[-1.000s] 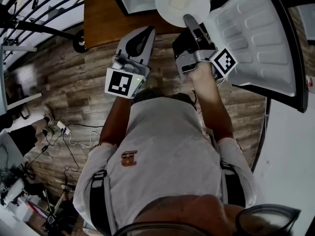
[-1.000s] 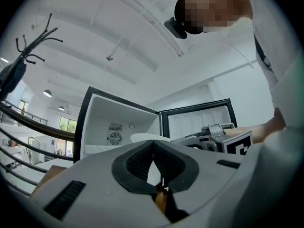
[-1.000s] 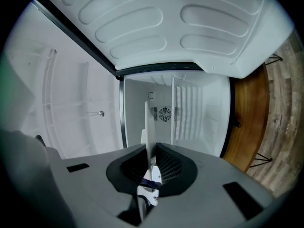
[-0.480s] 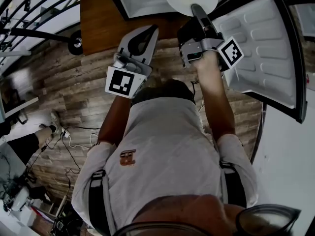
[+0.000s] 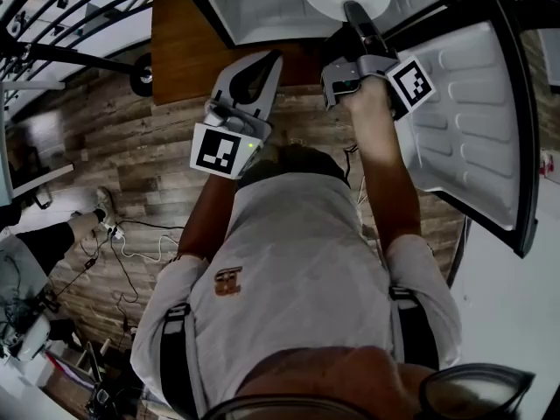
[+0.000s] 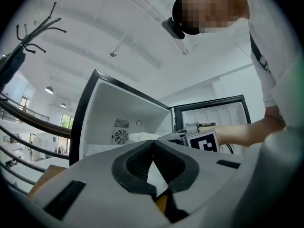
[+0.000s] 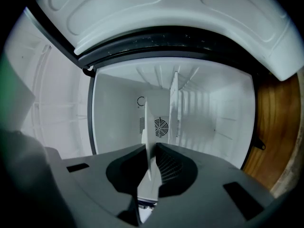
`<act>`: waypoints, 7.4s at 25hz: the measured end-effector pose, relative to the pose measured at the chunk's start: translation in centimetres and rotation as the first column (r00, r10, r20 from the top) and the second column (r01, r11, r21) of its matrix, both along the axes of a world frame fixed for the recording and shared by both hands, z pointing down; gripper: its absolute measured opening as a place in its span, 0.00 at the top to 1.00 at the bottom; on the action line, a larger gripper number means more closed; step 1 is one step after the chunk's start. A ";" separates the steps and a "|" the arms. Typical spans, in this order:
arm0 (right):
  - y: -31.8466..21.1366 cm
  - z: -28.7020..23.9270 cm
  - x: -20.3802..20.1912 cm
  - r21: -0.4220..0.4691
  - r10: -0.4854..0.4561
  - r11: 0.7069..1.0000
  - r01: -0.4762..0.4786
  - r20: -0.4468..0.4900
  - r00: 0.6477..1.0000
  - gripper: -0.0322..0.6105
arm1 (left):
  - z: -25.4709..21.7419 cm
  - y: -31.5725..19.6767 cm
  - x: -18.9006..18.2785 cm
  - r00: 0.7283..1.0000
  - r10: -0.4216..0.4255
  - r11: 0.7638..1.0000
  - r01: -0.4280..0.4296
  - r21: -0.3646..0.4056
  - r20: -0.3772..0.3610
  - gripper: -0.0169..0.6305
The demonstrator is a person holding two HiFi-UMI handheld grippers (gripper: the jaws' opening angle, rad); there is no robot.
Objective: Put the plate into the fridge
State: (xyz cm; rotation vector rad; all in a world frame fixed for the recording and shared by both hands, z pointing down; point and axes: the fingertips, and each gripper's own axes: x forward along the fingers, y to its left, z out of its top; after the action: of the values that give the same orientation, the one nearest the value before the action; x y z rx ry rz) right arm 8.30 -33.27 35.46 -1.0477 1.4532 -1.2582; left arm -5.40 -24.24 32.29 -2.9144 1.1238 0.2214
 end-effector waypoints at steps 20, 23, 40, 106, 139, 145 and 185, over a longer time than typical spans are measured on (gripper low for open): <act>-6.9 0.1 3.0 -0.089 0.029 0.996 -0.026 0.026 0.999 0.87 | -0.6 -5.4 3.2 0.997 -0.081 0.997 0.081 -0.001 0.006 0.95; -7.2 0.3 3.0 -0.104 0.041 0.994 -0.039 0.022 0.999 0.87 | -0.5 -5.8 3.1 0.998 -0.063 0.998 0.063 -0.008 0.008 0.95; -7.6 1.1 3.1 -0.143 0.038 0.989 -0.044 -0.043 0.998 0.87 | 1.2 -6.1 2.7 0.999 -0.007 0.999 0.006 -0.046 -0.032 0.95; -3.4 1.8 0.3 -0.003 -0.113 0.980 0.200 -0.831 0.544 0.82 | 2.8 -6.2 4.4 0.996 0.094 0.990 -0.094 -0.100 -0.010 0.95; 3.6 -4.3 -6.2 0.409 0.351 0.757 0.509 -0.912 0.212 0.89 | 1.2 -5.8 4.9 0.995 0.097 0.994 -0.096 -0.054 0.031 0.95; 4.6 -4.0 -7.1 0.412 0.376 0.755 0.510 -0.909 0.178 0.90 | 0.7 -5.3 4.5 0.996 0.083 0.996 -0.081 -0.036 0.039 0.95; 4.7 -3.8 -7.3 0.402 0.381 0.783 0.474 -0.913 0.145 0.90 | 0.3 -5.0 4.0 0.996 0.079 0.997 -0.078 -0.013 0.045 0.95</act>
State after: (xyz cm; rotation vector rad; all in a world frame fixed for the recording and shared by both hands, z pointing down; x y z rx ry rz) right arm 0.96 -28.55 31.71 -1.3810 2.6917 0.3262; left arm -1.38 -29.26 32.56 -2.9601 1.0088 0.1496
